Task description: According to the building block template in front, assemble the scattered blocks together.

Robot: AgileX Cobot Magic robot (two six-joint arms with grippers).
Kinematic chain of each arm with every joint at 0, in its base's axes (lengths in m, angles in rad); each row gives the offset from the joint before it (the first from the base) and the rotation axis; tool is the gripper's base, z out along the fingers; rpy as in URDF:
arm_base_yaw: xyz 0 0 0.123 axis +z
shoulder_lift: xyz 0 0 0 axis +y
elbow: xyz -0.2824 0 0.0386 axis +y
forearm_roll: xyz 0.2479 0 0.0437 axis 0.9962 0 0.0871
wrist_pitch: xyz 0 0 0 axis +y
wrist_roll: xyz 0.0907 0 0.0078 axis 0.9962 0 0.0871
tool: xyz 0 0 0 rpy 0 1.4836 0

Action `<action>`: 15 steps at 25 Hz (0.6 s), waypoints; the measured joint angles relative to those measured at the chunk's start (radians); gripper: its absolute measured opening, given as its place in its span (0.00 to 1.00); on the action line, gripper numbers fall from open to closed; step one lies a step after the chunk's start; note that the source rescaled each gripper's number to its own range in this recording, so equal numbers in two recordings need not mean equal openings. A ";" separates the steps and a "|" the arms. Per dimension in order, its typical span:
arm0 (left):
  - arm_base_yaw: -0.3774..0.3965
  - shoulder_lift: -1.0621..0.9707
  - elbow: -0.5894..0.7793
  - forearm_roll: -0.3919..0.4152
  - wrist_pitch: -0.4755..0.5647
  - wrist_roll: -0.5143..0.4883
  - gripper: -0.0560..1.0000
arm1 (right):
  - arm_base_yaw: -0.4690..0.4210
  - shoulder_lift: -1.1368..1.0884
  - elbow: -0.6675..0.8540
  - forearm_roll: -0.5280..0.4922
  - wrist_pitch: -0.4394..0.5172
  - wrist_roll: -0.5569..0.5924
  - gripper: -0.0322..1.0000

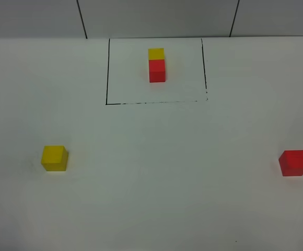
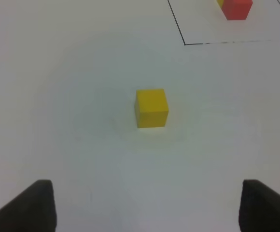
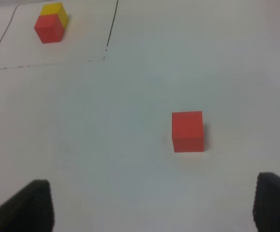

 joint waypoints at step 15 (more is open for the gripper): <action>0.000 0.000 0.000 0.000 0.000 0.000 0.68 | 0.000 0.000 0.000 0.000 0.000 -0.001 0.75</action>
